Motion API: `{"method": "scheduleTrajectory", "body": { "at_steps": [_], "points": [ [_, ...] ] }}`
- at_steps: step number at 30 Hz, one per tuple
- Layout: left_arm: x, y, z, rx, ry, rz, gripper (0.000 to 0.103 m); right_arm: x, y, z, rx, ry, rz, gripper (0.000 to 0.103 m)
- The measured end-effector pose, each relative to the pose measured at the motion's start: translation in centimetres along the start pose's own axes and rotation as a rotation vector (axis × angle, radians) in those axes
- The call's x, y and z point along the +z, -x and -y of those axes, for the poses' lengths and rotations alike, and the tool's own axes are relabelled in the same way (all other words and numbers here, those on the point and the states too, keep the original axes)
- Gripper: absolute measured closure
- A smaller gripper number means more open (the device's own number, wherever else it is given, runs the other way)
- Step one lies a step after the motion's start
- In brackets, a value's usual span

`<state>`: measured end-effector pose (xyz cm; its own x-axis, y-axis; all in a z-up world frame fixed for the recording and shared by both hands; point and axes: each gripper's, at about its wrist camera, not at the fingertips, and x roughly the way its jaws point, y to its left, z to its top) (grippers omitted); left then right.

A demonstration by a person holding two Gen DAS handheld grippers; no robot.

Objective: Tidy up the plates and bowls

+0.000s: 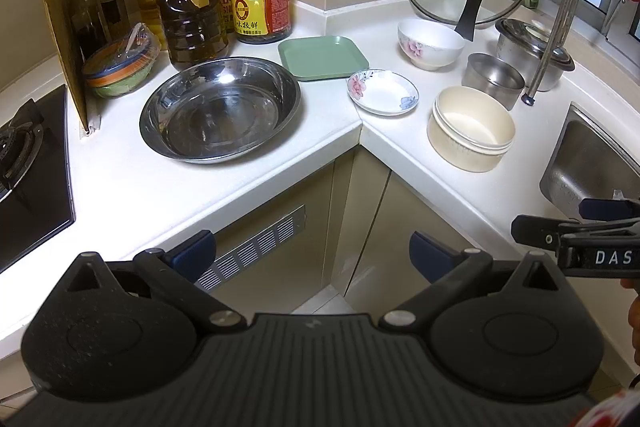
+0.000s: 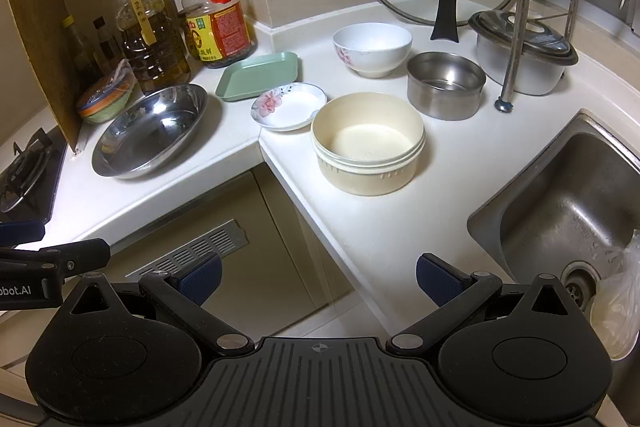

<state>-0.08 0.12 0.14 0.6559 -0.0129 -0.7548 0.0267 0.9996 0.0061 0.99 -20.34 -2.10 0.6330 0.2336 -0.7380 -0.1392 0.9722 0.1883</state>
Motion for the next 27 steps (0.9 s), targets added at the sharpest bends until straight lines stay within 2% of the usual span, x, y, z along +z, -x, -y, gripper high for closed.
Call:
{"method": "scheduleTrajectory", "body": {
  "at_steps": [27],
  "points": [
    [0.28, -0.26, -0.13, -0.001, 0.003, -0.001, 0.000, -0.11, 0.03, 0.18, 0.004, 0.004, 0.002, 0.000]
  ]
}}
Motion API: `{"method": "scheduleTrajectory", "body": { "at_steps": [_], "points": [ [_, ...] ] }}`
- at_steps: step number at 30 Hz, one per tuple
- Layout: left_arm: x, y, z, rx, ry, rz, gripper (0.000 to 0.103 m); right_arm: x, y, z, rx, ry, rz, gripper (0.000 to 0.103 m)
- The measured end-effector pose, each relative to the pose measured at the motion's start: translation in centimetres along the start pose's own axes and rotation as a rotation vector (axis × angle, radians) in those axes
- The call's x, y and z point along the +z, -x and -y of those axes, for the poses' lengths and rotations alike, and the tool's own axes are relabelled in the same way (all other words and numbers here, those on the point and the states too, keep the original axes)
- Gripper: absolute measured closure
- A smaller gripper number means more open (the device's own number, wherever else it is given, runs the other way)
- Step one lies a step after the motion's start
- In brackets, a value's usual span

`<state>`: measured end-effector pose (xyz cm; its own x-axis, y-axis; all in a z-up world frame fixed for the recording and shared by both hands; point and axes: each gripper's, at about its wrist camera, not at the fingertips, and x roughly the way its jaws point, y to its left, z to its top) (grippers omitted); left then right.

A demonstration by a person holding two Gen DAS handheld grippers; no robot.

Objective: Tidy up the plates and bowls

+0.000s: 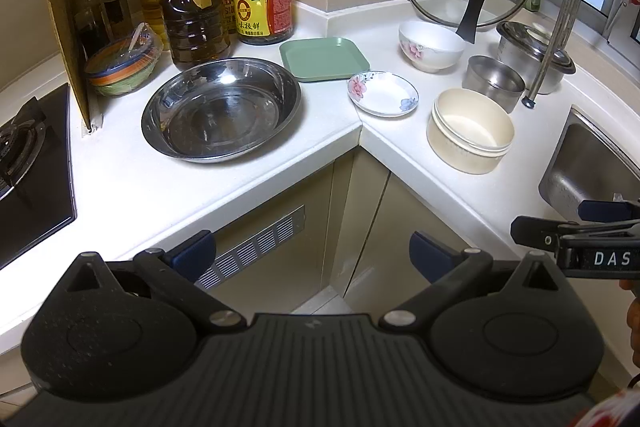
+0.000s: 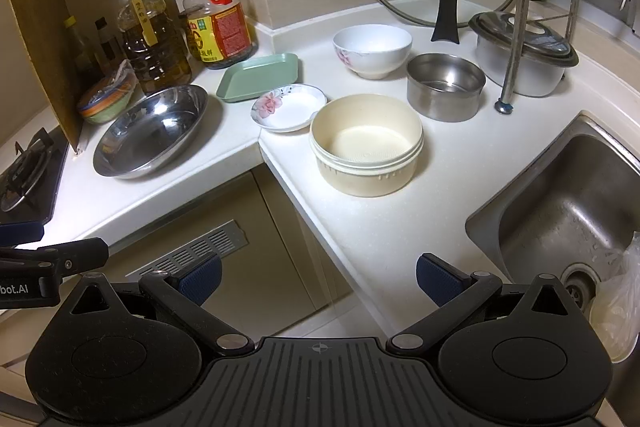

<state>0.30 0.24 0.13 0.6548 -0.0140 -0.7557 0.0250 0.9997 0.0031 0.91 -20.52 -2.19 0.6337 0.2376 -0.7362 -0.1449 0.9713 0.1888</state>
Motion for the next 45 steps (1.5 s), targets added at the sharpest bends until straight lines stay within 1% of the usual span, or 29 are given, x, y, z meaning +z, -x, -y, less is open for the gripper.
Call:
{"method": "scheduleTrajectory", "body": {
  "at_steps": [45],
  "points": [
    [-0.15, -0.11, 0.08, -0.001, 0.006, -0.002, 0.000, 0.69, -0.39, 0.48, 0.007, 0.005, -0.005, 0.000]
  ]
}}
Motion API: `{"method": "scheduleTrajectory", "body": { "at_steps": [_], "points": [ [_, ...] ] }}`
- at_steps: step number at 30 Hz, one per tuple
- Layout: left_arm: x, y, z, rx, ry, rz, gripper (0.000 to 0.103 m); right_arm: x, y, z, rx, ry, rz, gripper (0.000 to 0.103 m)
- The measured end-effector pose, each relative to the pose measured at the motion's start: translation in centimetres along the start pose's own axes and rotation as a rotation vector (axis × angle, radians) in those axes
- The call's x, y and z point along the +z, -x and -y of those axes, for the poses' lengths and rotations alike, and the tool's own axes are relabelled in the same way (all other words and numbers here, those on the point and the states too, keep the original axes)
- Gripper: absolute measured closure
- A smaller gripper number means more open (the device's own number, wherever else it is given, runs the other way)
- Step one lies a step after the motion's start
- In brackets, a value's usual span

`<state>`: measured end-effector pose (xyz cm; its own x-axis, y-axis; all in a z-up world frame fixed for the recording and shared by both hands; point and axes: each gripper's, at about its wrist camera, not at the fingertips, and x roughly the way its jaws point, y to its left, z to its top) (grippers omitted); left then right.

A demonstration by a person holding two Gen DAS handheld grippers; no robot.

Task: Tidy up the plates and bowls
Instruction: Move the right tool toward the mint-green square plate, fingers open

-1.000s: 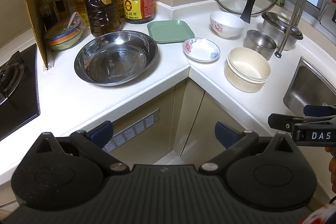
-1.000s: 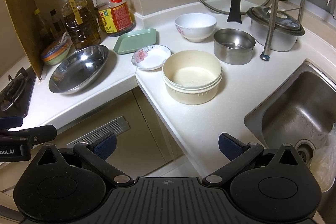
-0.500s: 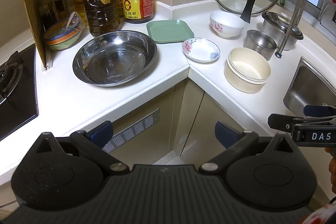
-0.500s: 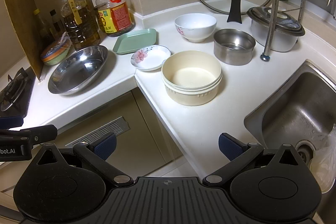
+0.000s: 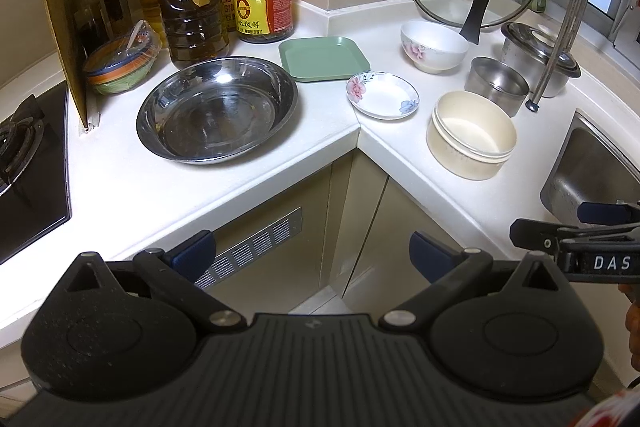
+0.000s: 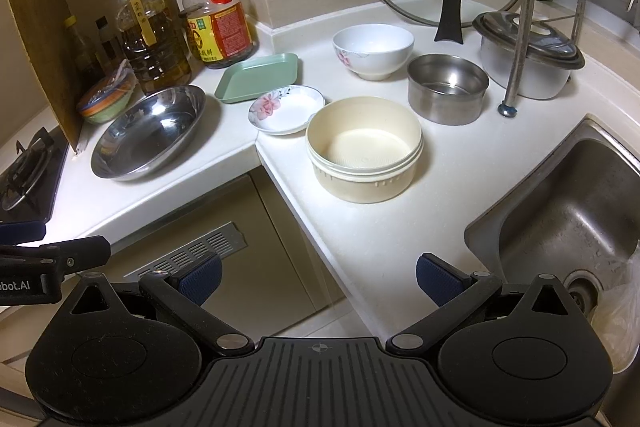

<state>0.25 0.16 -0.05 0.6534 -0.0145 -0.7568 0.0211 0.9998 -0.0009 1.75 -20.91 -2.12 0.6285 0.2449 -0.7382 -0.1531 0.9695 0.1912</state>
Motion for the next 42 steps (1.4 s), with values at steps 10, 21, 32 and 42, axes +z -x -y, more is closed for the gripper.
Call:
{"method": "scheduleTrajectory", "body": {
  "at_steps": [10, 21, 32, 42],
  "points": [
    [0.6, -0.6, 1.0, 0.030, 0.025, 0.007, 0.000, 0.7, -0.5, 1.3, 0.031, 0.024, -0.002, 0.000],
    [1.4, -0.7, 2.1, 0.099, 0.065, 0.045, 0.000, 2.0, -1.4, 3.3, 0.093, 0.076, 0.041, 0.000],
    [4.7, -2.9, 0.9, 0.125, 0.097, 0.060, 0.000, 5.1, -3.4, 3.0, 0.147, 0.096, 0.086, 0.000],
    [11.0, -8.5, -1.7, 0.110, 0.061, 0.083, 0.000, 11.4, -7.8, 1.1, 0.141, 0.059, 0.153, 0.000]
  ]
}}
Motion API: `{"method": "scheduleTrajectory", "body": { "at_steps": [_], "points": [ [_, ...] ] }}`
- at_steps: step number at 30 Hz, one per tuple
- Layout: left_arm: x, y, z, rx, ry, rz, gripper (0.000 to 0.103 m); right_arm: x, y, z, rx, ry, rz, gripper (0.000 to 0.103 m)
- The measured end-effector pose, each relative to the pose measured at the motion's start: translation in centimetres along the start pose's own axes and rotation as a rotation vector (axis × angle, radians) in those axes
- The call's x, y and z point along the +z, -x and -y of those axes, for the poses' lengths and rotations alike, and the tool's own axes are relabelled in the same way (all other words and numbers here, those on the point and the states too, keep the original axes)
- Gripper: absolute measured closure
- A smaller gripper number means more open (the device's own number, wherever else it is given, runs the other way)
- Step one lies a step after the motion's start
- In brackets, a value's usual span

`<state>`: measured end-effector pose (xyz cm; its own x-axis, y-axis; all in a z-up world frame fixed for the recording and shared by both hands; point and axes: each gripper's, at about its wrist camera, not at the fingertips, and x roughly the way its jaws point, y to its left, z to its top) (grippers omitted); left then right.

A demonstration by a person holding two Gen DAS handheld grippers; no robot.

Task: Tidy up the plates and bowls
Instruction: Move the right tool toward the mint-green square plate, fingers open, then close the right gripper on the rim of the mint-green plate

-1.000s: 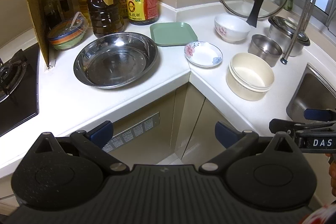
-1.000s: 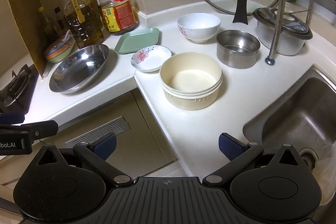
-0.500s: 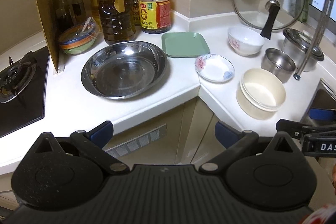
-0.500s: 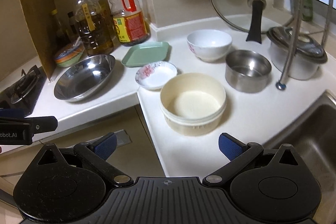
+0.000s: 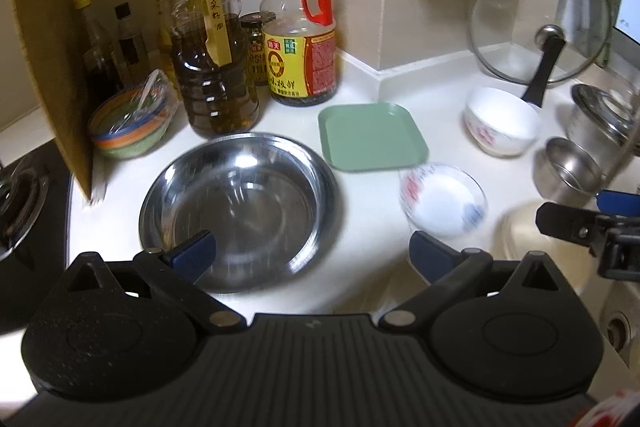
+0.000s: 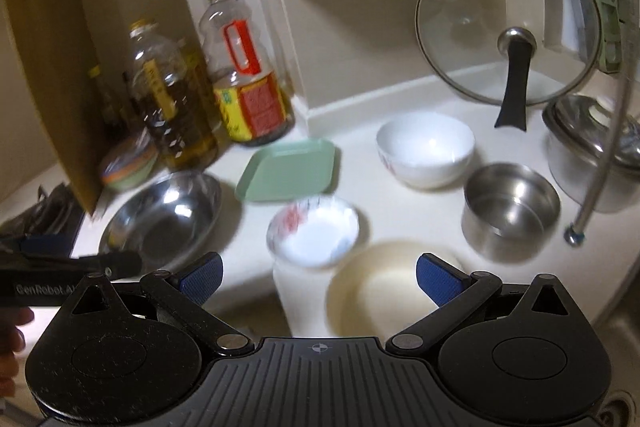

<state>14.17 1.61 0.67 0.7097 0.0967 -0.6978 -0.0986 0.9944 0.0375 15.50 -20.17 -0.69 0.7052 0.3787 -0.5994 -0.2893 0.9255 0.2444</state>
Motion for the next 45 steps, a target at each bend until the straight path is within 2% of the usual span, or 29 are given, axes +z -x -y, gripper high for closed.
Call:
{"method": "scheduleTrajectory", "body": {
  "at_steps": [6, 8, 12, 14, 18, 20, 23, 24, 31, 36, 45],
  "points": [
    [4.0, -4.9, -1.6, -0.019, -0.024, -0.003, 0.005, 3.4, -4.9, -0.5, -0.010, -0.023, 0.006, 0.002],
    [5.3, -6.5, -1.9, -0.030, -0.031, -0.006, 0.005, 4.4, -6.6, -0.6, -0.014, -0.035, -0.001, 0.015],
    [7.5, -9.7, -2.2, -0.053, -0.062, -0.019, 0.009, 5.7, -10.0, -0.7, -0.037, -0.061, -0.024, 0.021],
    [8.3, -11.3, -2.2, -0.067, -0.073, -0.029, 0.011, 6.1, -11.7, -0.5, -0.057, -0.071, -0.043, 0.033],
    [9.7, -14.3, -2.2, -0.085, -0.087, -0.055, 0.016, 6.5, -14.6, 0.4, -0.071, -0.118, -0.081, 0.041],
    [10.3, -15.6, -2.1, -0.093, -0.094, -0.068, 0.016, 6.7, -16.0, 0.8, -0.084, -0.137, -0.099, 0.050],
    [10.9, -17.4, -1.9, -0.111, -0.107, -0.089, 0.028, 6.9, -17.6, 1.3, -0.098, -0.153, -0.119, 0.060],
    [11.0, -18.0, -1.8, -0.118, -0.109, -0.100, 0.034, 7.0, -18.2, 1.5, -0.102, -0.159, -0.125, 0.061],
    [11.3, -21.3, -1.2, -0.152, -0.120, -0.157, 0.045, 7.0, -20.9, 2.1, -0.131, -0.175, -0.156, 0.070],
    [11.1, -22.9, -1.0, -0.161, -0.118, -0.195, 0.061, 7.0, -22.3, 2.3, -0.141, -0.175, -0.169, 0.073],
    [11.1, -24.5, -0.8, -0.180, -0.109, -0.226, 0.072, 7.3, -23.6, 2.3, -0.152, -0.171, -0.176, 0.076]
  ]
}}
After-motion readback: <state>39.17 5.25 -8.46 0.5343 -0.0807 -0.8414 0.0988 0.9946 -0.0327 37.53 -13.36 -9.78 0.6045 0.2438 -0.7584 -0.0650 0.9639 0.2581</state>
